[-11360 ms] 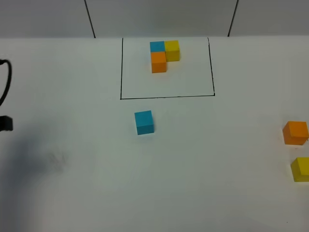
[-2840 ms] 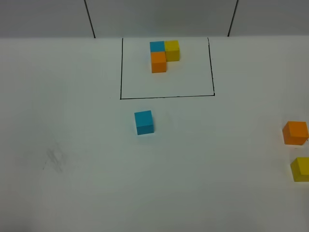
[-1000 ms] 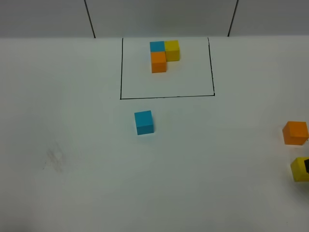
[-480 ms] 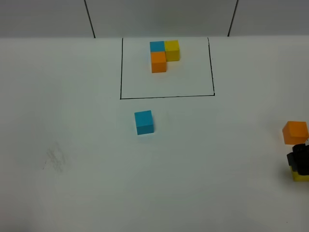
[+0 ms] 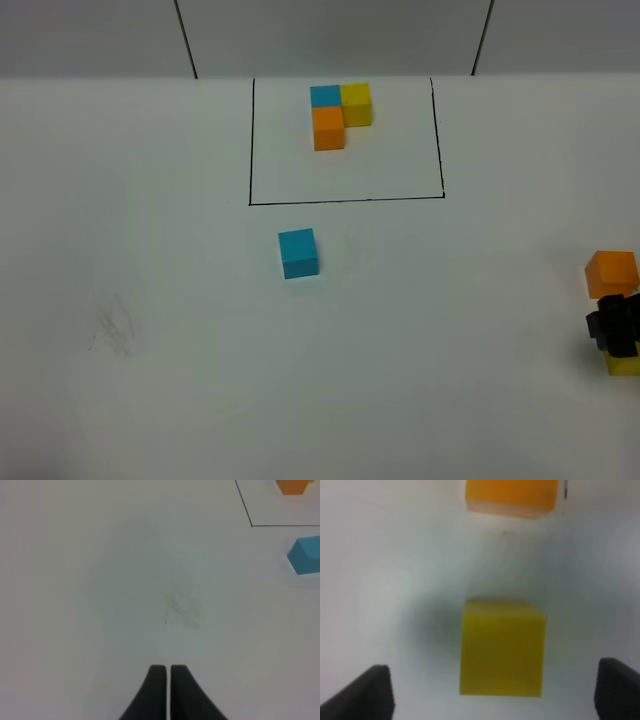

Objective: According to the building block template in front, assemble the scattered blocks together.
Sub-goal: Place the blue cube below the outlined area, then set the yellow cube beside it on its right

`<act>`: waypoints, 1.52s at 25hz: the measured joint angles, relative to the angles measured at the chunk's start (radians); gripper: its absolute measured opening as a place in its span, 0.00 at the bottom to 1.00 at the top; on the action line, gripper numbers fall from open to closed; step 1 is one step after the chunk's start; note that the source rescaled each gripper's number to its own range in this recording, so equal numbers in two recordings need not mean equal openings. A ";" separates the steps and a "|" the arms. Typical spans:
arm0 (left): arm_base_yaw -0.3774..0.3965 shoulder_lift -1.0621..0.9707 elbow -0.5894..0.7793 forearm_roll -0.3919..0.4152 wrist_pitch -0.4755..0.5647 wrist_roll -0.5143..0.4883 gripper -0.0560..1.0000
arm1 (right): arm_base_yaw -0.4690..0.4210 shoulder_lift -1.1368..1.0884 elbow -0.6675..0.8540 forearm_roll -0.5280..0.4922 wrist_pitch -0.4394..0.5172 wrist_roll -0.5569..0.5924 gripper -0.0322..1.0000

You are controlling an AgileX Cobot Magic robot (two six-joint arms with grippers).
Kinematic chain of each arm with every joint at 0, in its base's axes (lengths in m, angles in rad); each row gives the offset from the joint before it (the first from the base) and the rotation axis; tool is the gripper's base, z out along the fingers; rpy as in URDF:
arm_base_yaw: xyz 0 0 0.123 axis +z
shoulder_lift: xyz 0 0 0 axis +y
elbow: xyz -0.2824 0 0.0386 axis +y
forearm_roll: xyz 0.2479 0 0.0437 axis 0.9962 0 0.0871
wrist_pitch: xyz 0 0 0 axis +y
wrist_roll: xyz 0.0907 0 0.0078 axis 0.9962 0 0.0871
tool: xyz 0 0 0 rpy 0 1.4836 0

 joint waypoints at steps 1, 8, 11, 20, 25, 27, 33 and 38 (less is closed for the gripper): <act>0.000 0.000 0.000 0.000 0.000 0.000 0.05 | 0.000 0.000 0.000 0.000 0.000 0.000 0.96; 0.000 0.000 0.000 0.000 0.000 0.000 0.05 | 0.000 0.000 0.000 0.000 -0.001 0.000 0.96; 0.000 0.000 0.000 0.000 0.000 0.000 0.05 | 0.000 0.000 0.000 0.000 -0.001 0.001 0.96; 0.000 0.000 0.000 0.000 0.000 0.000 0.05 | 0.000 0.000 0.000 0.006 -0.001 0.001 0.96; 0.000 0.000 0.000 0.000 0.000 0.000 0.05 | 0.000 0.024 0.000 0.011 -0.004 0.002 0.96; 0.000 0.000 0.000 0.000 -0.001 0.000 0.05 | 0.000 0.050 0.000 0.017 -0.012 0.002 0.96; 0.000 0.000 0.000 0.000 0.000 0.000 0.05 | 0.000 0.122 0.000 0.020 -0.069 0.002 0.96; 0.000 0.000 0.000 0.000 0.000 0.000 0.05 | 0.000 0.184 -0.001 0.020 -0.085 0.002 0.96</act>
